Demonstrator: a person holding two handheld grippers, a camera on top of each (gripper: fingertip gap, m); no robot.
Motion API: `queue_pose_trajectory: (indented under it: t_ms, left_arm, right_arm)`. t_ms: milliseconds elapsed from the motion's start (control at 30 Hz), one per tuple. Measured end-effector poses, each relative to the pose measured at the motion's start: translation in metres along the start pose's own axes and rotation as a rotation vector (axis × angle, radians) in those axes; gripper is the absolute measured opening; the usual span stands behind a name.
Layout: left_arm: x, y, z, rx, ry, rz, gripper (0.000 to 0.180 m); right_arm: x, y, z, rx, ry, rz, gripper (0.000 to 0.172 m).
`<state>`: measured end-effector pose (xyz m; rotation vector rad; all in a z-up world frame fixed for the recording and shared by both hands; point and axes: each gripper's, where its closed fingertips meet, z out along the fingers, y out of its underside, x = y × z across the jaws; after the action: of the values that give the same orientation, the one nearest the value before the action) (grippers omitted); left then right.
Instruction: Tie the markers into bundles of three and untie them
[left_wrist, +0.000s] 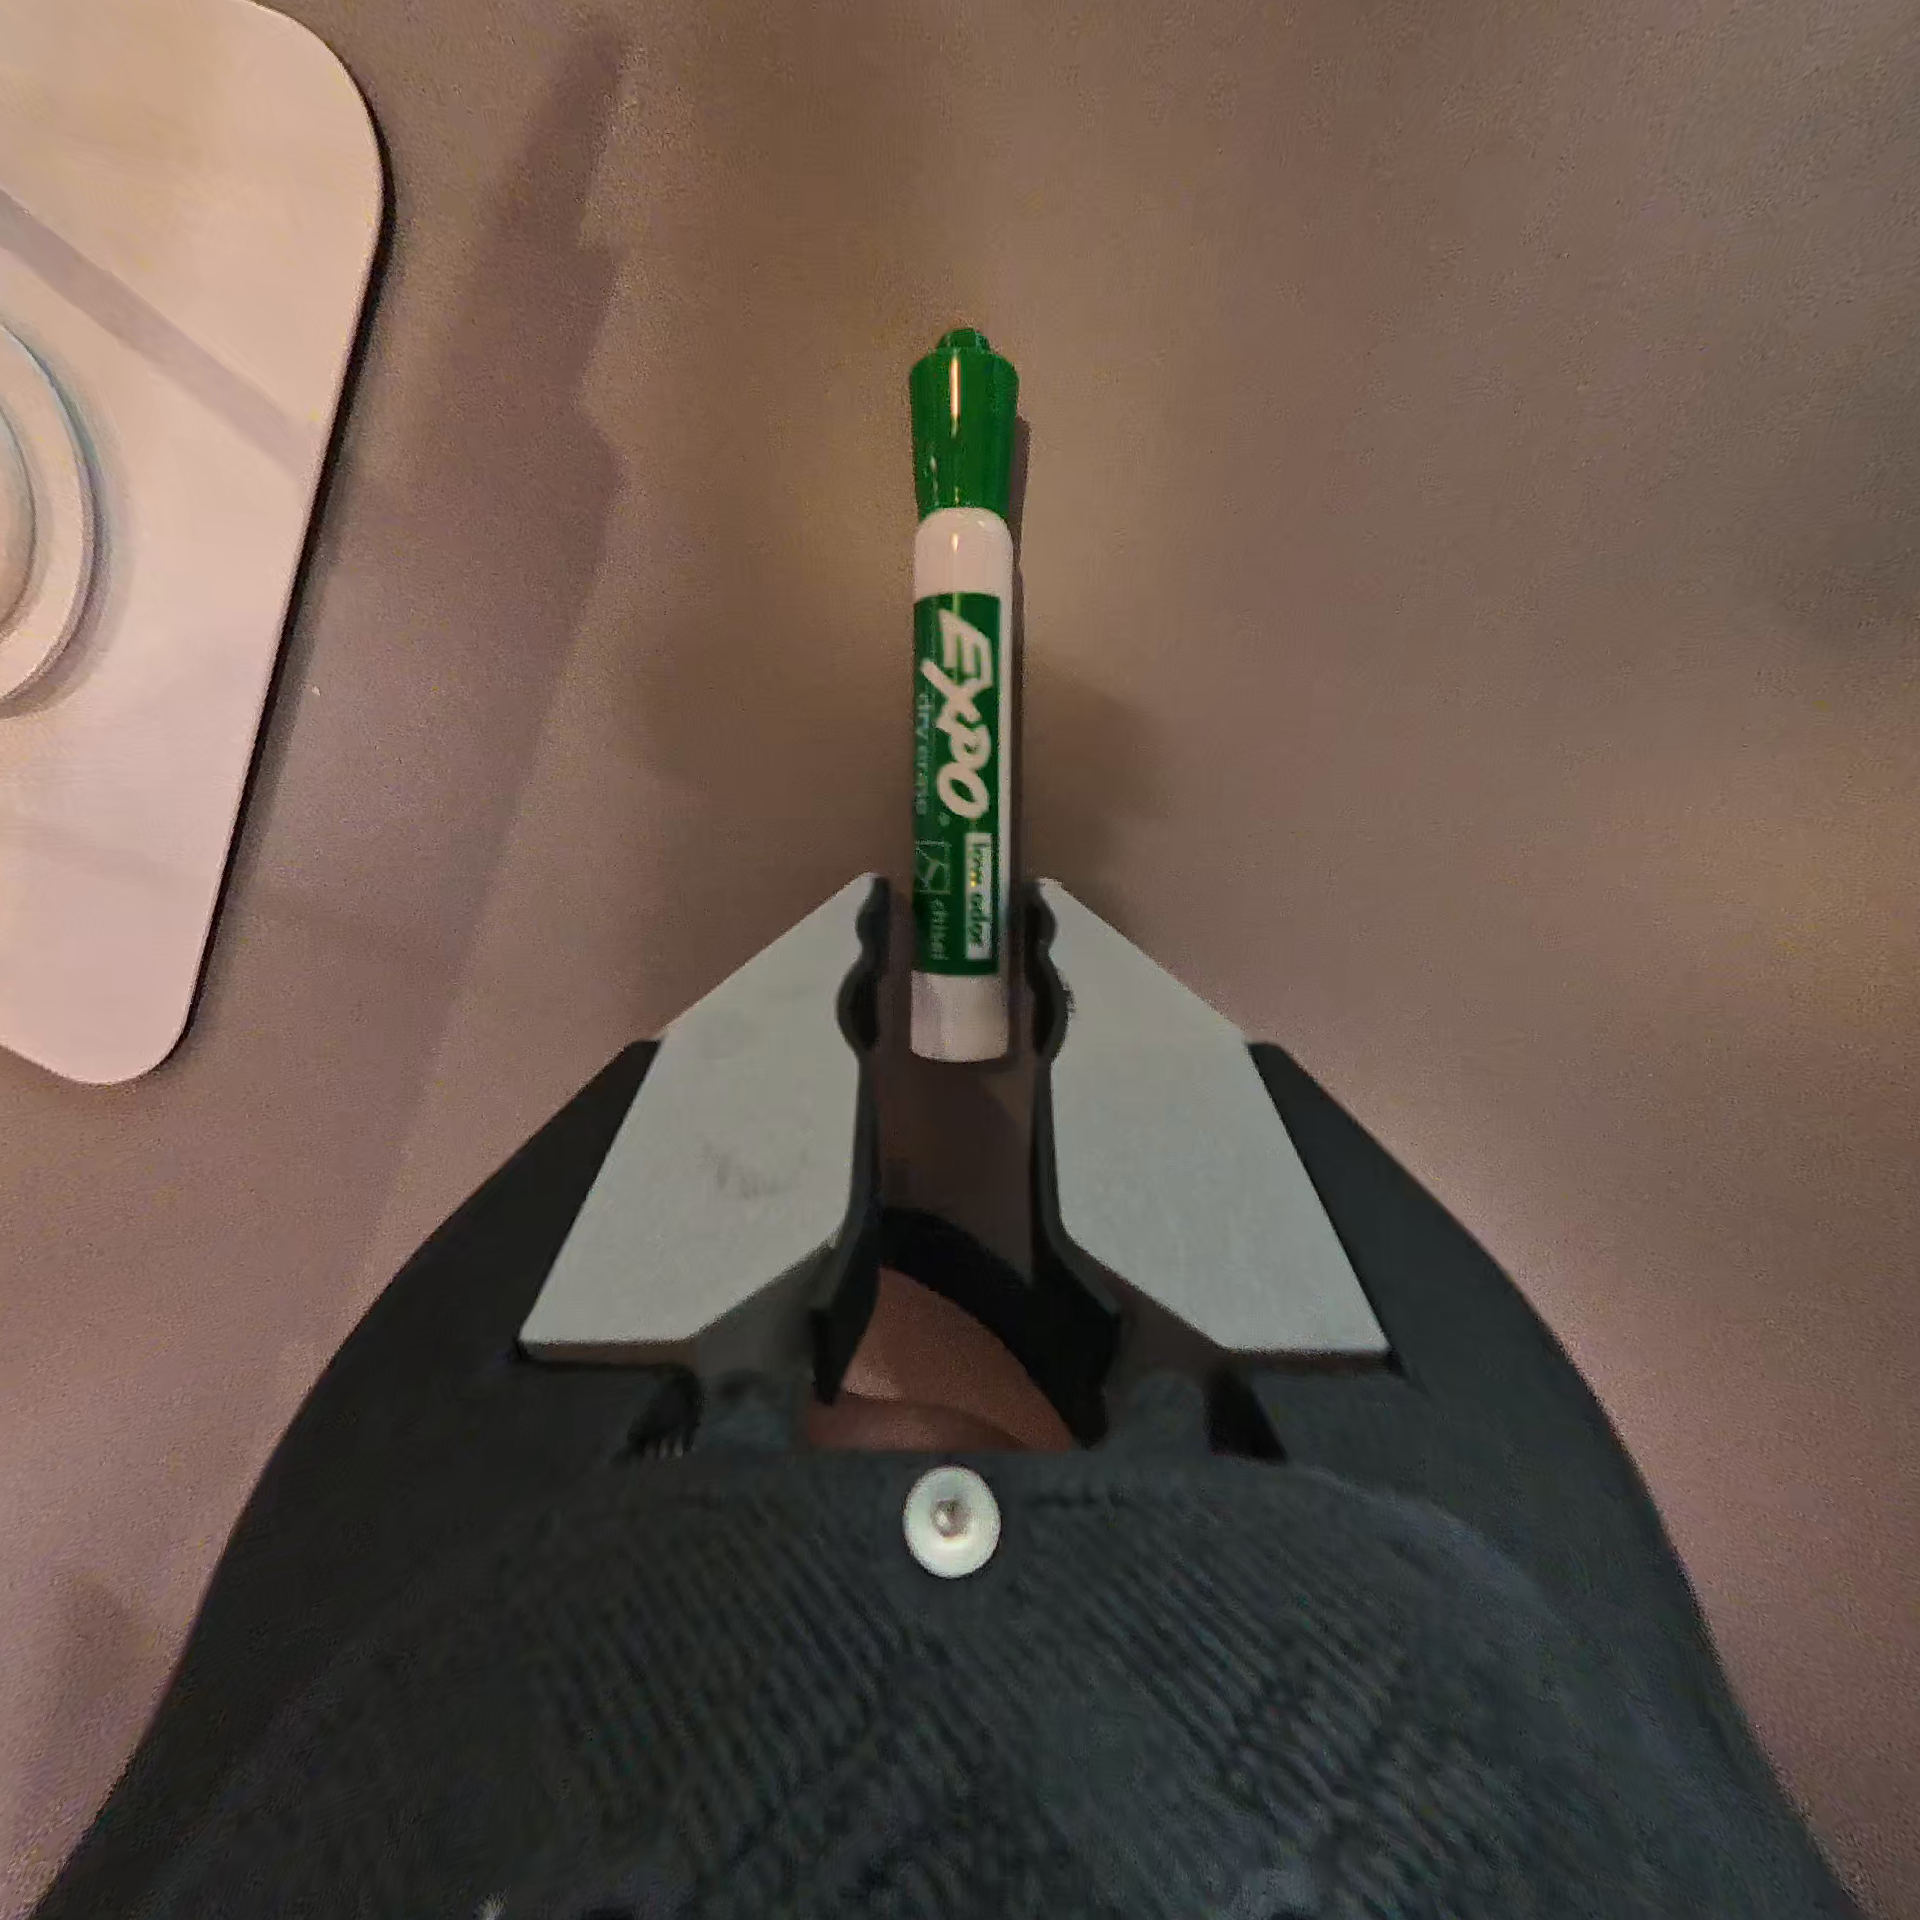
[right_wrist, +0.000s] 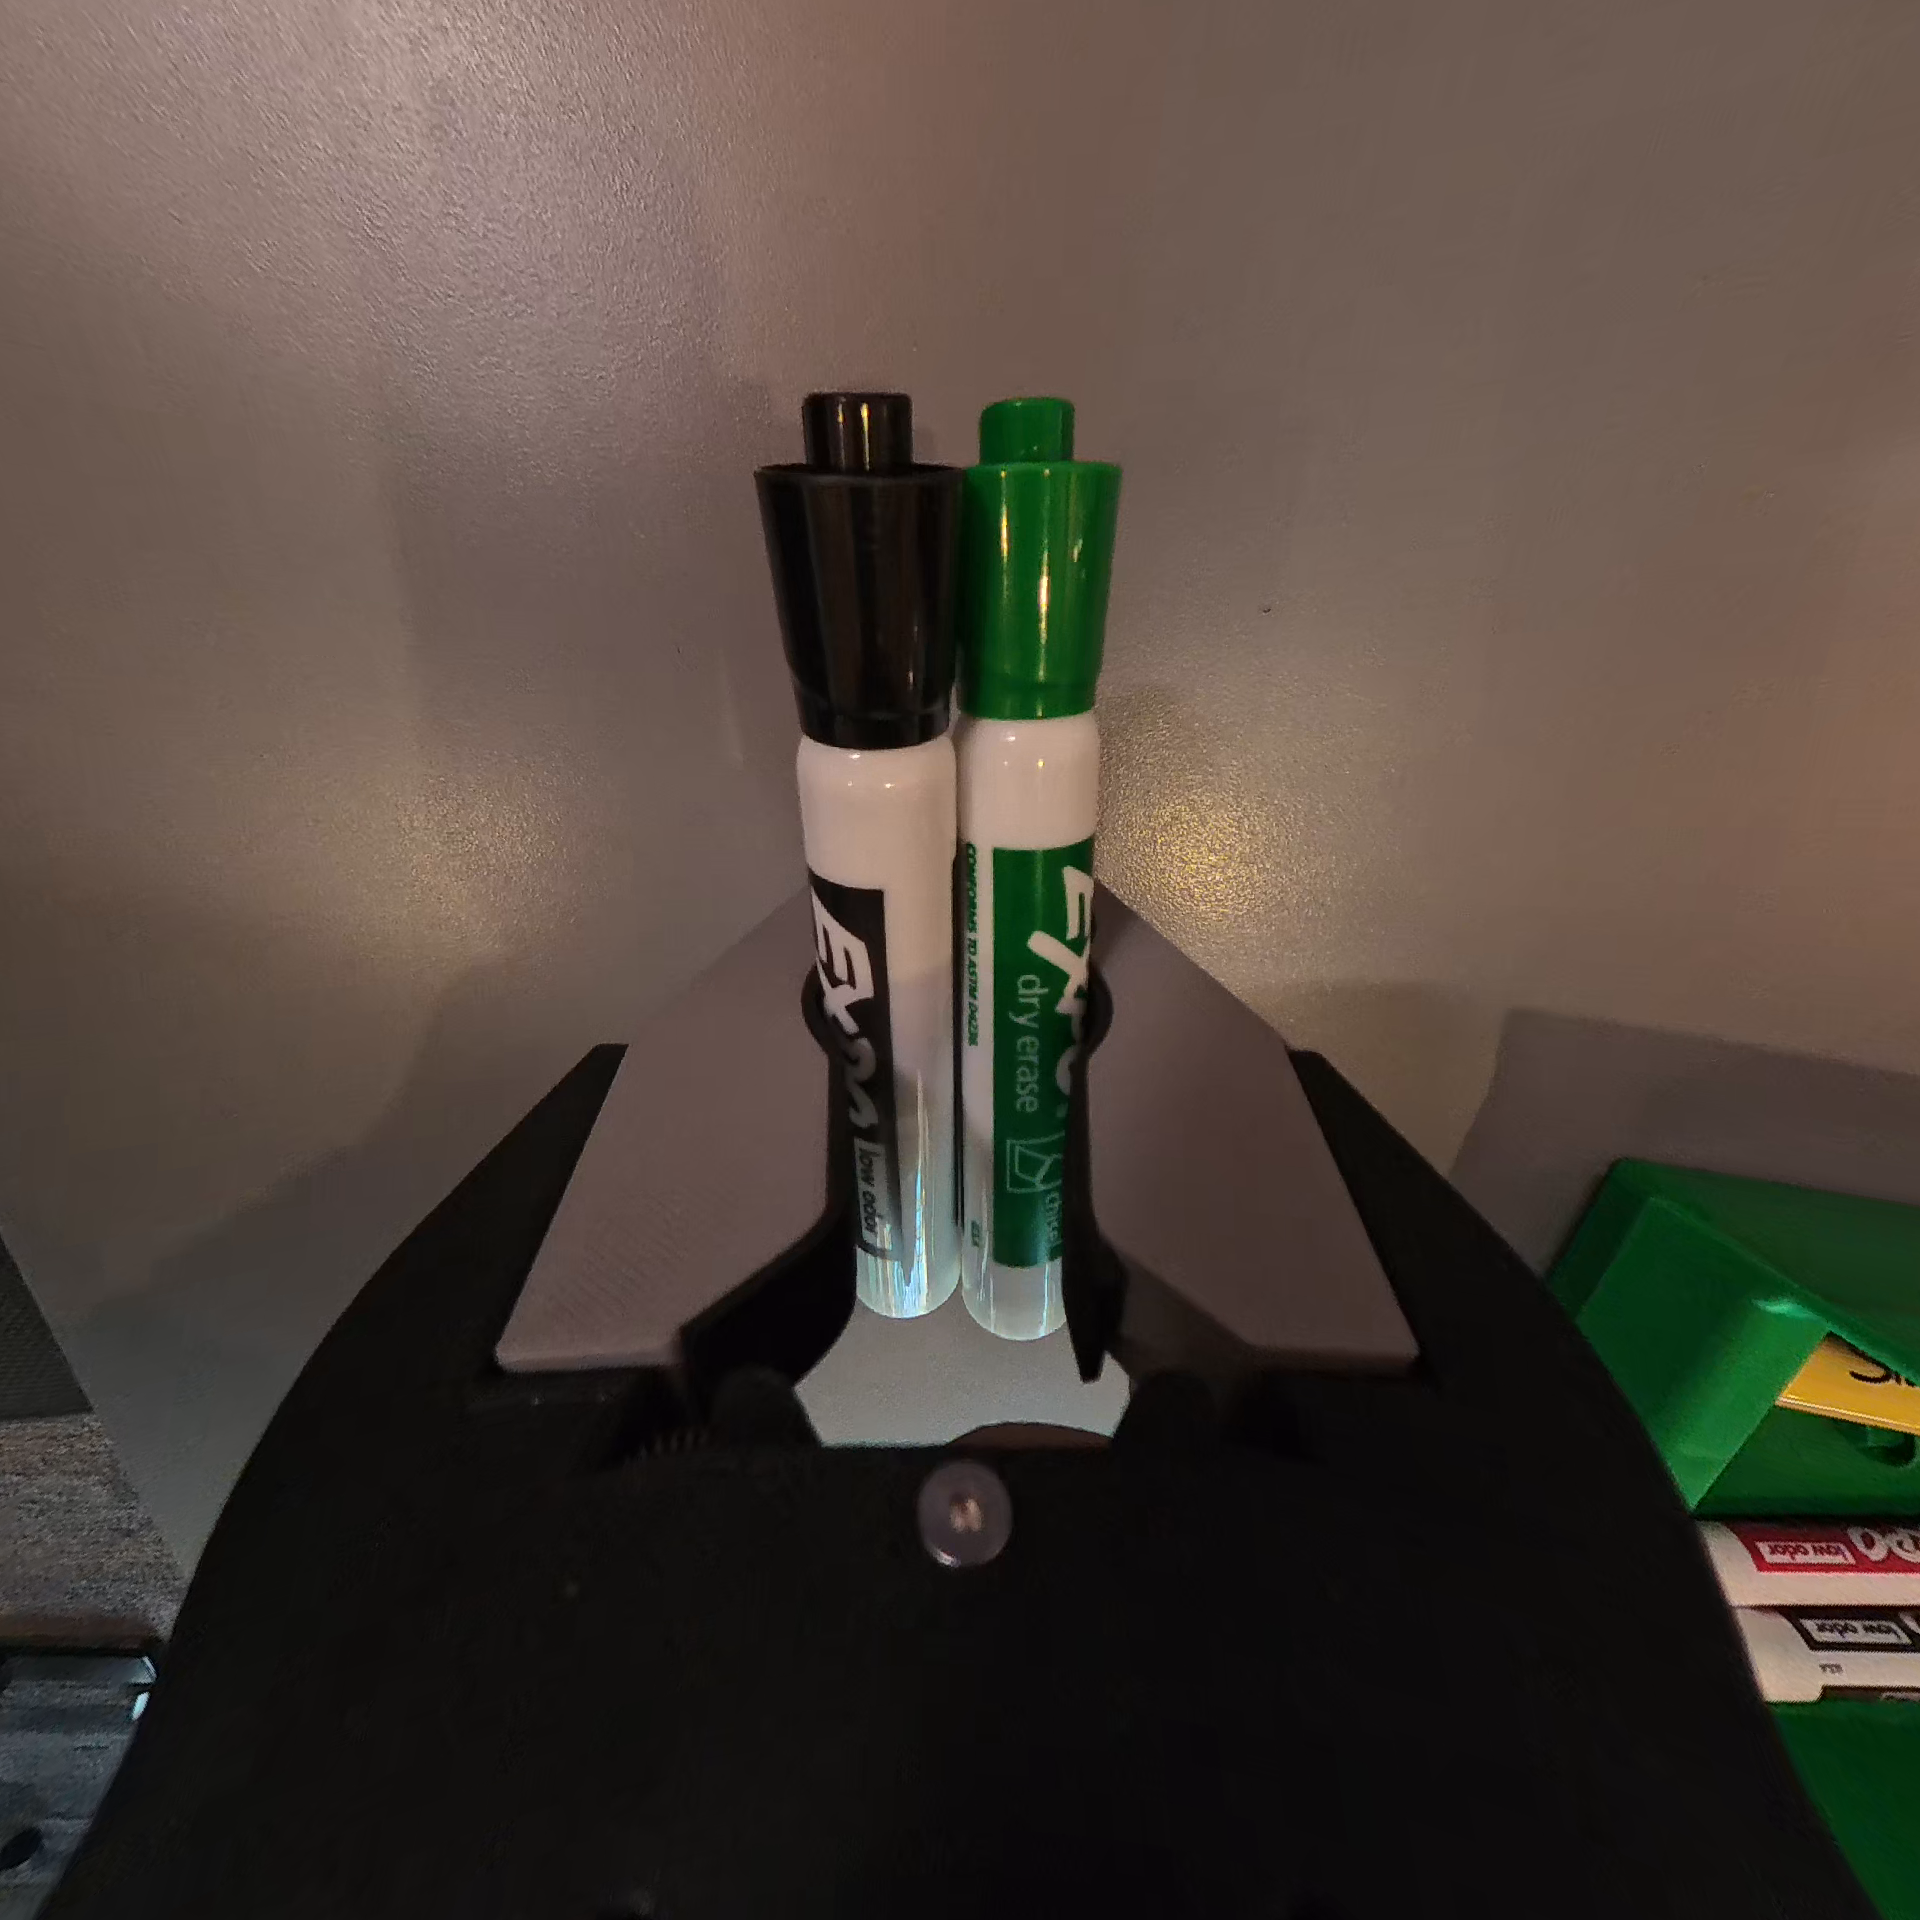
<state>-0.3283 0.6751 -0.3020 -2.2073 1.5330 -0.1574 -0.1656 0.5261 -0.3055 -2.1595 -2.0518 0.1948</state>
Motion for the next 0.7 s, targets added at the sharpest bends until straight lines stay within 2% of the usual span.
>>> queue_pose_trajectory:
  t_ms: [33,200,333,433,600,700]
  left_arm:
    - [0.003,0.002,-0.002,-0.009,-0.002,0.008,0.035]
    - [0.023,-0.027,-0.002,0.043,0.064,0.002,0.048]
    - [0.03,-0.05,0.019,0.023,0.083,0.01,0.05]
    - [0.037,-0.069,0.028,0.06,0.13,-0.01,0.017]
    - [0.036,-0.072,0.027,0.091,0.075,0.017,0.016]
    - [0.038,-0.081,0.007,0.241,0.053,-0.015,0.016]
  right_arm:
    - [0.0,0.0,0.0,-0.001,0.0,0.0,0.038]
    - [0.0,0.0,0.0,0.007,0.001,0.008,0.038]
    - [-0.001,0.0,0.0,0.023,0.001,0.018,0.038]
    - [-0.001,0.0,0.0,0.024,-0.004,0.022,0.038]
    - [-0.001,-0.001,0.0,0.016,0.0,0.02,0.038]
    - [-0.001,-0.001,0.001,0.021,0.004,0.021,0.038]
